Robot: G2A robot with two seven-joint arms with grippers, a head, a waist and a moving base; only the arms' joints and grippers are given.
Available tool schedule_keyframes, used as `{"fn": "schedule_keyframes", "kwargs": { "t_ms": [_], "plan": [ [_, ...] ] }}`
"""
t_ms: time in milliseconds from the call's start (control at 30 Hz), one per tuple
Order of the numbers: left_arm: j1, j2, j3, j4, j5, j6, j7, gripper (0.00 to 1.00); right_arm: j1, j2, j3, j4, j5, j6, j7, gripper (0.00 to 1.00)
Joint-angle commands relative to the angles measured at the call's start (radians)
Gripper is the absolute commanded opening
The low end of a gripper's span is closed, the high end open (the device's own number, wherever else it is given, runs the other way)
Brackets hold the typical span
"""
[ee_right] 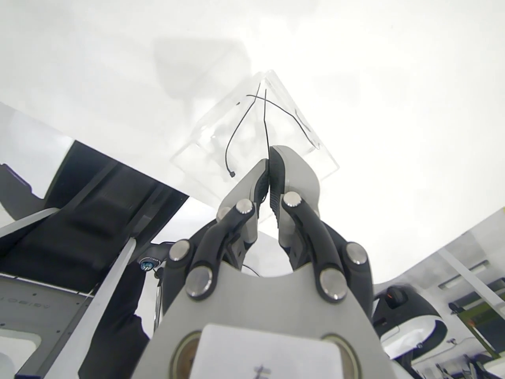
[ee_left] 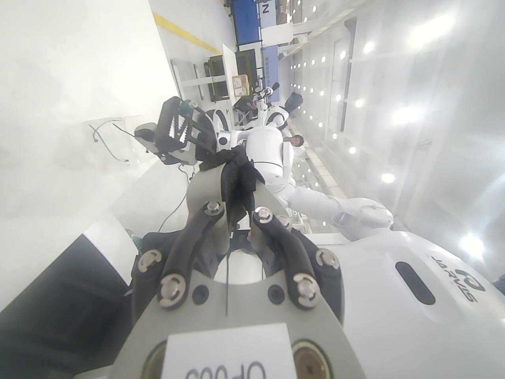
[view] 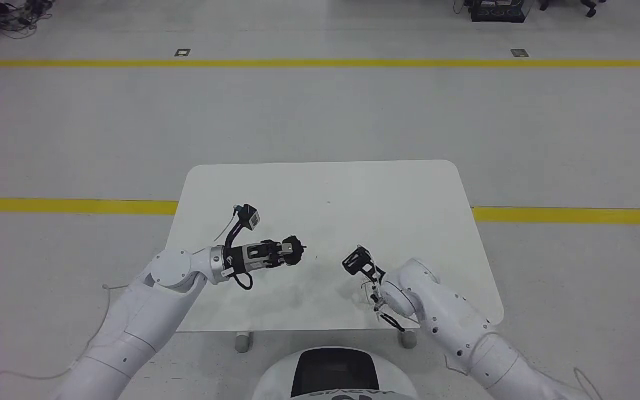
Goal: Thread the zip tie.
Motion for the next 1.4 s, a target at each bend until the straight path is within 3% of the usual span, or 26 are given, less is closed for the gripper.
{"fn": "schedule_keyframes", "kwargs": {
  "t_ms": [0, 233, 467, 533, 867, 1000, 1100, 1133, 1233, 1367],
  "plan": [
    [0.000, 0.000, 0.000, 0.000, 0.000, 0.000, 0.000, 0.00, -0.016, 0.006, 0.029, -0.019, 0.032, -0.009, -0.004, 0.00],
    [0.000, 0.000, 0.000, 0.000, 0.000, 0.000, 0.000, 0.00, -0.077, 0.032, 0.183, -0.049, 0.228, -0.066, -0.020, 0.00],
    [0.000, 0.000, 0.000, 0.000, 0.000, 0.000, 0.000, 0.00, -0.111, 0.048, 0.280, -0.043, 0.396, -0.110, -0.018, 0.00],
    [0.000, 0.000, 0.000, 0.000, 0.000, 0.000, 0.000, 0.00, -0.122, 0.052, 0.317, -0.028, 0.498, -0.132, -0.018, 0.00],
    [0.000, 0.000, 0.000, 0.000, 0.000, 0.000, 0.000, 0.00, -0.122, 0.052, 0.317, -0.028, 0.498, -0.132, -0.018, 0.00],
    [0.000, 0.000, 0.000, 0.000, 0.000, 0.000, 0.000, 0.00, -0.111, 0.058, 0.331, 0.004, 0.541, -0.198, -0.018, 0.00],
    [0.000, 0.000, 0.003, -0.005, 0.014, 0.004, 0.014, 0.00, -0.089, 0.069, 0.368, 0.052, 0.634, -0.317, 0.035, 0.00],
    [-0.002, 0.000, 0.007, -0.011, 0.042, 0.007, 0.019, 0.00, -0.078, 0.073, 0.380, 0.069, 0.652, -0.330, 0.053, 0.00],
    [-0.005, 0.004, 0.015, -0.034, 0.112, 0.008, 0.013, 0.00, -0.045, 0.086, 0.378, 0.085, 0.719, -0.330, 0.112, 0.00],
    [-0.010, 0.009, 0.025, -0.054, 0.183, 0.015, -0.012, 0.00, 0.000, 0.111, 0.329, 0.111, 0.798, -0.330, 0.150, 0.00]
  ]
}}
